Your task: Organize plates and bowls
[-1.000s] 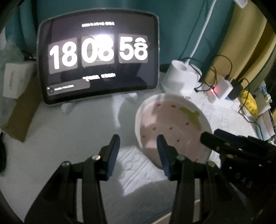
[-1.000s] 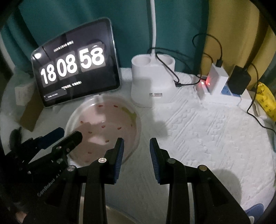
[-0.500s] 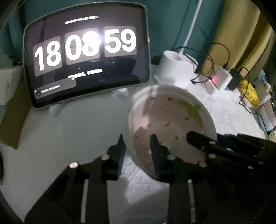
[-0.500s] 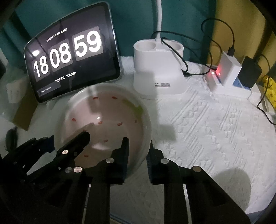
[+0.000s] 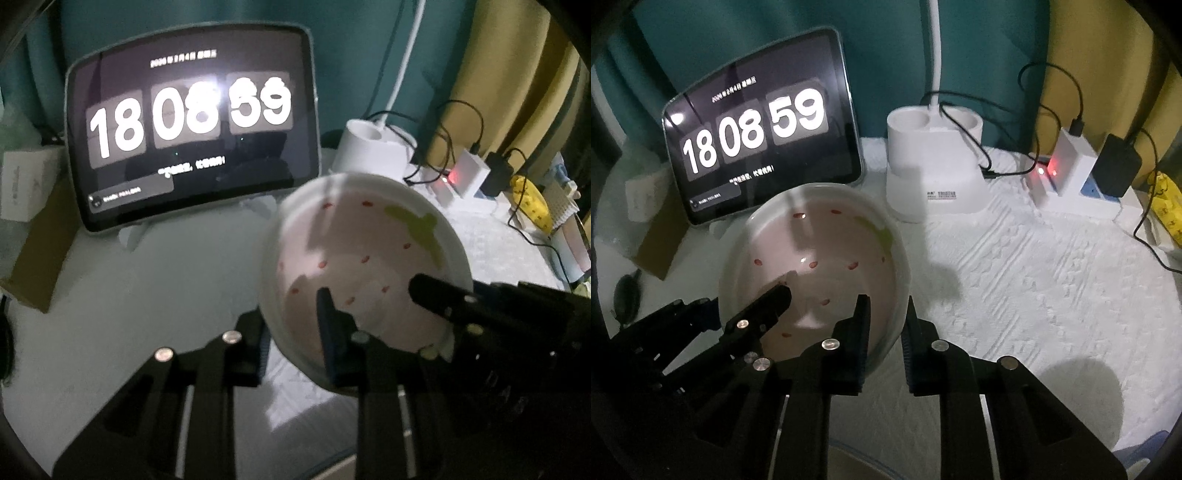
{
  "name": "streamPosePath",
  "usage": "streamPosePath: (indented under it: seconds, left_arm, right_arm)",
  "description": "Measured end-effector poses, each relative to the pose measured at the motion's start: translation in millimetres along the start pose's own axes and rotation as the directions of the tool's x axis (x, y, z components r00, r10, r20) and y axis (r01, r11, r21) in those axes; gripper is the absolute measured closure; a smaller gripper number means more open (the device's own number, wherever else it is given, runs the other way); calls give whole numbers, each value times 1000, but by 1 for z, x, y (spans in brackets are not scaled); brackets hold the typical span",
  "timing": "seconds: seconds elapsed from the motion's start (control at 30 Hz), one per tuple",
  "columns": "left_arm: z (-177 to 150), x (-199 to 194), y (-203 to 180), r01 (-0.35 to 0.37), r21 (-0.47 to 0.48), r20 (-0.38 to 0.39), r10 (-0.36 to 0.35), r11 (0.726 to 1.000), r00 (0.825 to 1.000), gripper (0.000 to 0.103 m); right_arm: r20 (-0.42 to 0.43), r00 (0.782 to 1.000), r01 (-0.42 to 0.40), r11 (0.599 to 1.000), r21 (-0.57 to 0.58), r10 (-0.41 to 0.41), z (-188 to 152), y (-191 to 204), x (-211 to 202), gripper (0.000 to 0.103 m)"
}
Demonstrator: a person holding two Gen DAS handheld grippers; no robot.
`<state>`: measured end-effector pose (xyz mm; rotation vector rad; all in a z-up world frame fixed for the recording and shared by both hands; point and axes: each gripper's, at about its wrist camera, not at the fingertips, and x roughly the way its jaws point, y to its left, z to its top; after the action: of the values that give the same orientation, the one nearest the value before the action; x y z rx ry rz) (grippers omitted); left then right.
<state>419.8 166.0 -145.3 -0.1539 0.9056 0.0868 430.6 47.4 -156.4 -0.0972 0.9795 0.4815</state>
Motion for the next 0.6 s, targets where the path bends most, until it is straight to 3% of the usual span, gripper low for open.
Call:
streamPosePath:
  seconds: [0.6]
  left_arm:
    - [-8,-66,-23,-7,13,83,6,1000,997,80]
  right_arm:
    - [100,995,-22,1000,-2,22,-17,-5,-67,87]
